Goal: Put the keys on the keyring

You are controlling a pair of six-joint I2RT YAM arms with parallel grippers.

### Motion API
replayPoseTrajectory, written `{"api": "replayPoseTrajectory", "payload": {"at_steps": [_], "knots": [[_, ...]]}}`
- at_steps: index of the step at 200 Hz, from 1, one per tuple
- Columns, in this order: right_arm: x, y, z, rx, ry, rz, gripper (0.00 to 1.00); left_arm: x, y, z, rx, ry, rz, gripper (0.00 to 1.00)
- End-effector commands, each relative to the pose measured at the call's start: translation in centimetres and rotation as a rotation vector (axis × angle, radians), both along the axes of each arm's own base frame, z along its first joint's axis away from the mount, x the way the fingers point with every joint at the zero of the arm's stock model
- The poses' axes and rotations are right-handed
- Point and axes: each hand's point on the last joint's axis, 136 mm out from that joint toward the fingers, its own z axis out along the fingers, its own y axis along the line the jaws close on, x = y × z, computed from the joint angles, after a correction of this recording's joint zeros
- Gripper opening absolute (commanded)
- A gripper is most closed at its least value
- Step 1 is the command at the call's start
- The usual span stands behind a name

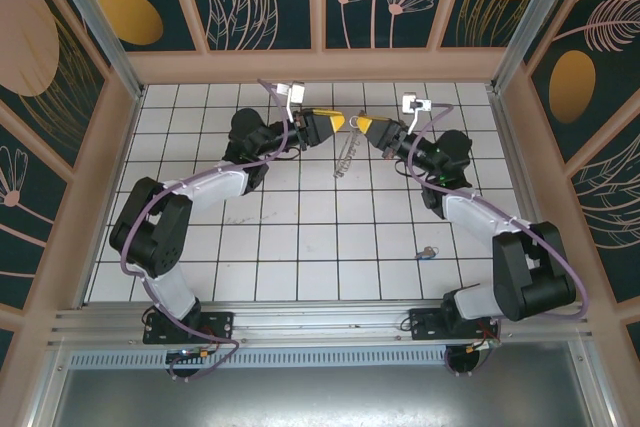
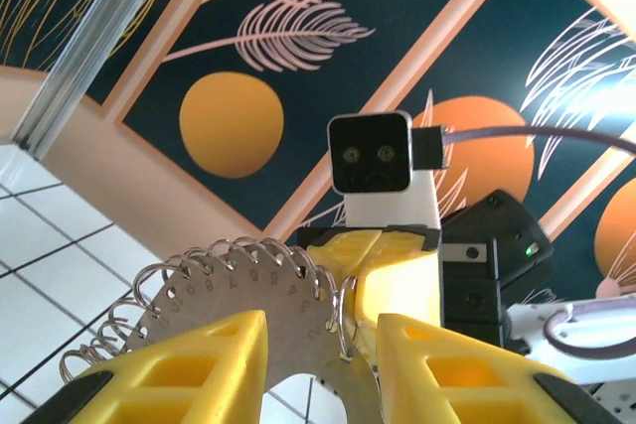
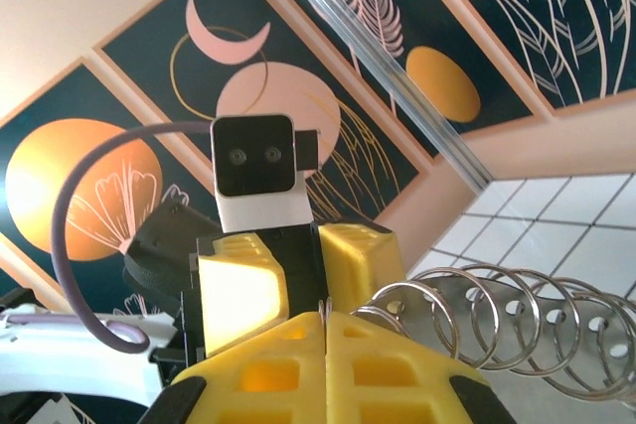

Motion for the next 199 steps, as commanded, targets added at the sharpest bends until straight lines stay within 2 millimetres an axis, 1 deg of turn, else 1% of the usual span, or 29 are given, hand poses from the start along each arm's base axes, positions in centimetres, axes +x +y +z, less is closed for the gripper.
{"api": "replayPoseTrajectory", "payload": {"at_steps": [1, 30, 69, 87, 124, 156, 199], "knots": [[-0.5, -0.6, 3.0, 0.088, -0.117, -0.026, 0.00, 0.0, 0.8, 1.5, -0.099, -0.002, 0.005, 0.34], [-0.3, -0.7, 3.8, 0.157, -0.135, -0.045, 0.00, -0.1, 0.9, 2.2, -0.166, 0.018, -0.014, 0.33], [0.6, -0.6, 3.8, 0.234, -0.113, -0.051, 0.00, 0.0, 1.0, 2.5, -0.215, 0.045, -0.015, 0.33], [0.9, -0.5, 3.8, 0.258, -0.104, -0.048, 0.00, 0.2, 0.9, 2.3, -0.219, 0.054, -0.005, 0.32], [1.2, 0.4, 3.7, 0.268, -0.093, -0.028, 0.00, 1.0, 0.9, 1.4, -0.221, 0.086, 0.024, 0.31], [1.4, 1.1, 3.3, 0.267, -0.079, -0.018, 0.00, 1.3, 0.7, 0.9, -0.215, 0.101, 0.032, 0.30], [1.6, 1.5, 3.2, 0.267, -0.071, -0.013, 0.00, 1.5, 0.4, 0.1, -0.208, 0.118, 0.036, 0.30]]}}
